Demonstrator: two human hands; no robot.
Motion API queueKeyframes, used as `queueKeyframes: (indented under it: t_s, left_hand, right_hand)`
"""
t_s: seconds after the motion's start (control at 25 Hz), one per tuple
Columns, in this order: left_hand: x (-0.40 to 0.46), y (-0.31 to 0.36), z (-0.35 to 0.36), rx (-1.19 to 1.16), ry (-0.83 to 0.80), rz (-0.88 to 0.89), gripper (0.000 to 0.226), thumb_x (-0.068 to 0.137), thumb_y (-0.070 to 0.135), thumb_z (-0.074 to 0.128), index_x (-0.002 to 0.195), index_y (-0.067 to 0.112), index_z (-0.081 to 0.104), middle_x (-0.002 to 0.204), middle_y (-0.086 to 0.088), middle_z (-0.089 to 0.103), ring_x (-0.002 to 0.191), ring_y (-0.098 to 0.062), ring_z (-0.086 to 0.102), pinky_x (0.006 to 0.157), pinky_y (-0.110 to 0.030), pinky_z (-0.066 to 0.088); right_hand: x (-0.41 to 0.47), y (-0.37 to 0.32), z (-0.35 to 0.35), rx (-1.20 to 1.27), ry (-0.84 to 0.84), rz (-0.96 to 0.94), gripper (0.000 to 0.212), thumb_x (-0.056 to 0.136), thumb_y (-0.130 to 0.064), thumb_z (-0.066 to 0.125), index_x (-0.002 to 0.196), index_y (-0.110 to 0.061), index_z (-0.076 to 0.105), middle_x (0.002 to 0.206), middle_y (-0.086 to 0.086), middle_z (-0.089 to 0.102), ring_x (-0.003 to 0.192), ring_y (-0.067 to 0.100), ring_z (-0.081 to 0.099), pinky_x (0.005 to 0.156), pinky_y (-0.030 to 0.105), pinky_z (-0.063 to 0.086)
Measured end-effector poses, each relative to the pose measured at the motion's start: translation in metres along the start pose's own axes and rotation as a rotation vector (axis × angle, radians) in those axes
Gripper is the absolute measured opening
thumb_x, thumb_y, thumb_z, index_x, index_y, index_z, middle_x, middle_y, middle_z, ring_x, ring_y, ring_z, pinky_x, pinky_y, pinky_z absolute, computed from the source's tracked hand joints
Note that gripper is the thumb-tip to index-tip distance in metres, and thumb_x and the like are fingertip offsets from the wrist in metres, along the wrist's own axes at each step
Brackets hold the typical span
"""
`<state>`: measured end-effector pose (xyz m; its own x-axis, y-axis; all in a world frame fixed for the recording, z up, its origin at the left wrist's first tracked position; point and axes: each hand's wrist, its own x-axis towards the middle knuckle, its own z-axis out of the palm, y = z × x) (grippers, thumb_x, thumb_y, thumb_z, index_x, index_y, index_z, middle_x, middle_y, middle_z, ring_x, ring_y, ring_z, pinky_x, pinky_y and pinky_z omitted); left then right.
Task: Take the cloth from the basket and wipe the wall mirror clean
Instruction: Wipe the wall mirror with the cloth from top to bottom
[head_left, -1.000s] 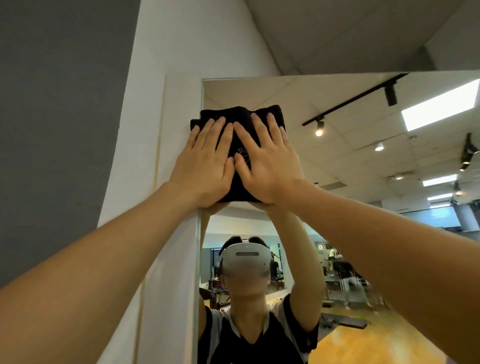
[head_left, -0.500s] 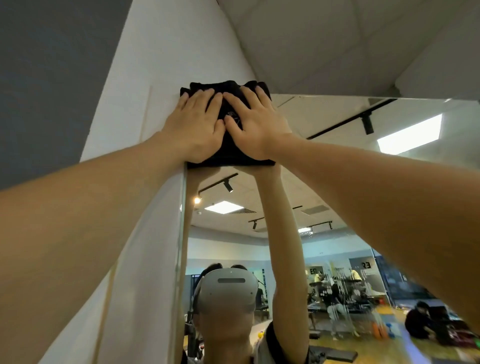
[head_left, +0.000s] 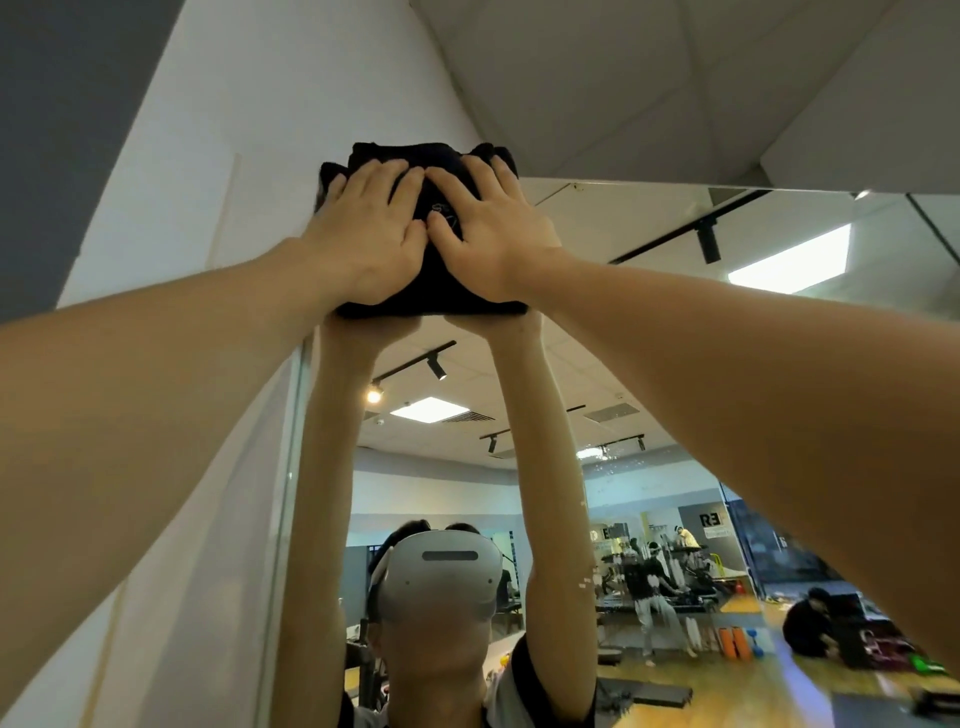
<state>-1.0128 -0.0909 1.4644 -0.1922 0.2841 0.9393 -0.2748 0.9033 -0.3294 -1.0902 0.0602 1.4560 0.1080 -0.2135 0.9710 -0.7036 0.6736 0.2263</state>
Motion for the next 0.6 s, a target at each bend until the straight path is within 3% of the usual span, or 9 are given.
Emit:
queueKeyframes:
  t_s: [0.6]
  left_hand:
    - [0.065, 0.183, 0.033, -0.002, 0.022, -0.001, 0.061, 0.109, 0.033, 0.027, 0.164, 0.011, 0.014, 0.171, -0.012, 0.014, 0.158, -0.031, 0.009, 0.128, -0.055, 0.009]
  right_hand:
    - [-0.047, 0.179, -0.056, 0.013, -0.012, 0.035, 0.059, 0.107, -0.051, 0.029, 0.164, -0.035, 0.023, 0.173, 0.005, 0.014, 0.161, 0.032, -0.001, 0.130, 0.052, 0.013]
